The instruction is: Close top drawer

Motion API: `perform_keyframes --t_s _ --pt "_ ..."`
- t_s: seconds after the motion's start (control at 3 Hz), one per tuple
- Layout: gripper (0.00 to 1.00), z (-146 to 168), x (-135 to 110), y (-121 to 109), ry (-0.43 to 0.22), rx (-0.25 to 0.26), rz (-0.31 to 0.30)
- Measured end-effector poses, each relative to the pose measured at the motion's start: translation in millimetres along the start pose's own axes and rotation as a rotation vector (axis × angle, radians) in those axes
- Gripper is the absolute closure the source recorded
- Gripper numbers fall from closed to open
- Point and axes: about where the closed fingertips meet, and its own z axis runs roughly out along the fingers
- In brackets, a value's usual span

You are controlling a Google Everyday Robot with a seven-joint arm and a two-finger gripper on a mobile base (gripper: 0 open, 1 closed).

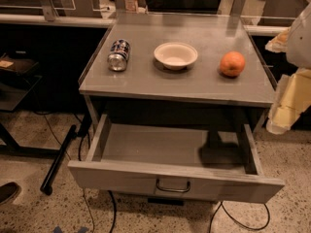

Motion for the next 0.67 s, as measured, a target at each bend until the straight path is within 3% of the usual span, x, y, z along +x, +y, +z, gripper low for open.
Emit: perform_keyframes --t_s 0.33,0.67 --pt "0.0 0.0 0.0 0.0 0.0 0.0 0.0" --pt "0.09 0.0 0.0 0.0 0.0 0.0 0.0"
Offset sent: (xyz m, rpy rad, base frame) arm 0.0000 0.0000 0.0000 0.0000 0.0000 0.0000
